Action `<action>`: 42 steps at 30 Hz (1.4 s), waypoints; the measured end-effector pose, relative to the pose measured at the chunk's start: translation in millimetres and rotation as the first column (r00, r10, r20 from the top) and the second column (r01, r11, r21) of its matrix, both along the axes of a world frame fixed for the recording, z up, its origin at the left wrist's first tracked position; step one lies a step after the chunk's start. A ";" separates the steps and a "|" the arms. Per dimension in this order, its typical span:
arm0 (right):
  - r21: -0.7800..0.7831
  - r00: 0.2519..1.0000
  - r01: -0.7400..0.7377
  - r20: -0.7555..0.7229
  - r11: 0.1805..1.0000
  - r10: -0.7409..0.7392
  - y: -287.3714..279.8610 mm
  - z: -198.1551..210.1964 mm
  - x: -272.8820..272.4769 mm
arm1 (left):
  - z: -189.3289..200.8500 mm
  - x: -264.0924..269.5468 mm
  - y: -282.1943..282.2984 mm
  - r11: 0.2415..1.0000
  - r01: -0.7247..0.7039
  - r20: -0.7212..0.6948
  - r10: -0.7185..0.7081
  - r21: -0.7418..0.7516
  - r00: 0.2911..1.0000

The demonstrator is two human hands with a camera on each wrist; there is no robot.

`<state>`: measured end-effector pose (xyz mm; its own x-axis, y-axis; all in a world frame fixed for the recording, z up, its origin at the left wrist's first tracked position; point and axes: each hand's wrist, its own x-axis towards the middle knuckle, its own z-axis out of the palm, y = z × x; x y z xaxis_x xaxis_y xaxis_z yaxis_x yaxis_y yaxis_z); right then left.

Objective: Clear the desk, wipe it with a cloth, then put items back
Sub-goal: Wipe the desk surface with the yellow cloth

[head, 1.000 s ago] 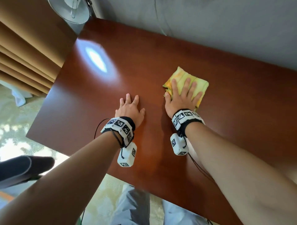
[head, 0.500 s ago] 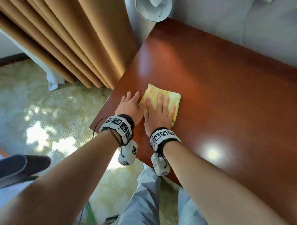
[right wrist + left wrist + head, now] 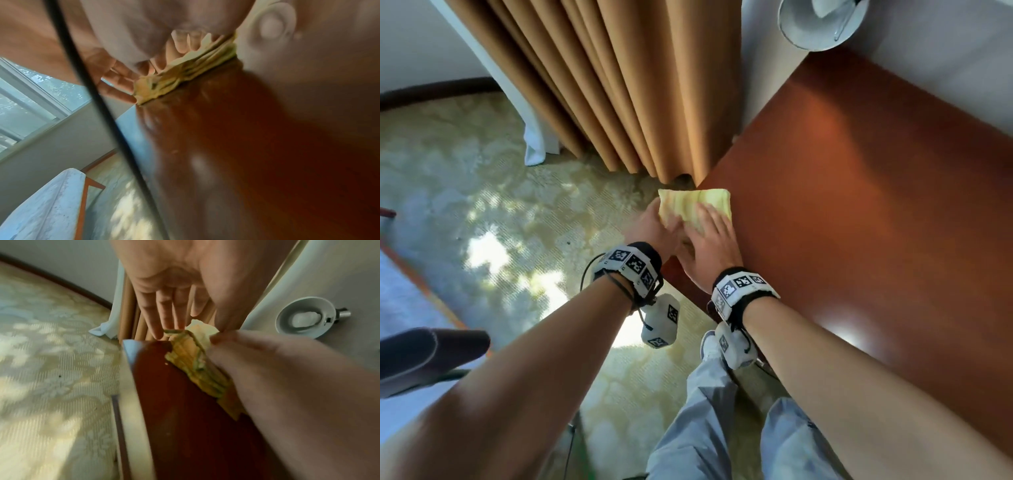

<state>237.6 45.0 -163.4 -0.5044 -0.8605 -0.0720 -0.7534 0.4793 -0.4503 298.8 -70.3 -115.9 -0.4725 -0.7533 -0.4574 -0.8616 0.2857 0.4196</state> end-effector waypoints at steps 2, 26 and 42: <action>-0.058 0.988 0.149 -0.017 0.987 -0.151 14.6 3.2 -11.1 | -3.0 -8.9 2.5 0.999 -0.039 0.050 0.038 0.013 0.998; 0.303 0.221 0.773 0.695 0.558 -0.684 38.8 54.9 -52.5 | 32.2 -60.7 20.5 0.977 -0.029 -0.118 0.055 0.210 0.991; 0.437 0.657 0.543 0.310 0.717 -0.687 40.1 58.3 -41.5 | -2.5 -46.0 10.5 0.949 0.314 0.160 -0.307 -0.017 0.938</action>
<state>196.0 85.0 -105.1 -0.7612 -0.2618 -0.5933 0.0006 0.9146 -0.4044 252.8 -59.8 -118.4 -0.6128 -0.6000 -0.5143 -0.7800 0.5638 0.2716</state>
